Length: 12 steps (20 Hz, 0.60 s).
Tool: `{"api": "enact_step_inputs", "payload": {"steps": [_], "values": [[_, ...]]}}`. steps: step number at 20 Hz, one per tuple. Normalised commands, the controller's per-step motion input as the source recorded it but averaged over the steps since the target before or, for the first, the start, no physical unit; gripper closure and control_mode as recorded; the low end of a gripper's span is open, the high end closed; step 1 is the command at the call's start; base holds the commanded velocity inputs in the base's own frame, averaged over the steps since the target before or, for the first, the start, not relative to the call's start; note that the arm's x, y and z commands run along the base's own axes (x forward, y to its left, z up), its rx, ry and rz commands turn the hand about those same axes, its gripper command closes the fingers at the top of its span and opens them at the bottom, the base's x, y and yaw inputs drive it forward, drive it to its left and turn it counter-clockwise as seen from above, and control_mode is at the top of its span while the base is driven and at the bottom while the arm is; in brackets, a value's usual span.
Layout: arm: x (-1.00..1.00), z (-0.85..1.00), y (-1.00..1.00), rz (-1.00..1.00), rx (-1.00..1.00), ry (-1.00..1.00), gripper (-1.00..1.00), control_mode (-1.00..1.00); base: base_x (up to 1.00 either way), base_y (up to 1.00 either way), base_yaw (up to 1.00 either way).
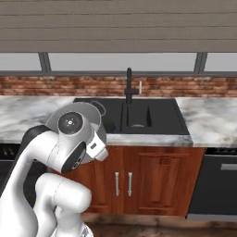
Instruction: Move the pot and pan from the stove into the sink.
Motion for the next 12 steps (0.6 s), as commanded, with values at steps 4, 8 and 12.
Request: {"api": "enact_step_inputs", "payload": {"steps": [4, 8, 12], "values": [[0.0, 0.0, 0.0, 0.0, 0.0, 0.0, 1.0, 1.0, 0.86, 0.26, 0.0], [0.0, 0.0, 0.0, 0.0, 0.0, 0.0, 1.0, 1.0, 0.88, 0.25, 0.0], [0.0, 0.0, 0.0, 0.0, 0.0, 0.0, 1.0, 1.0, 0.57, 0.18, -0.01]]}}
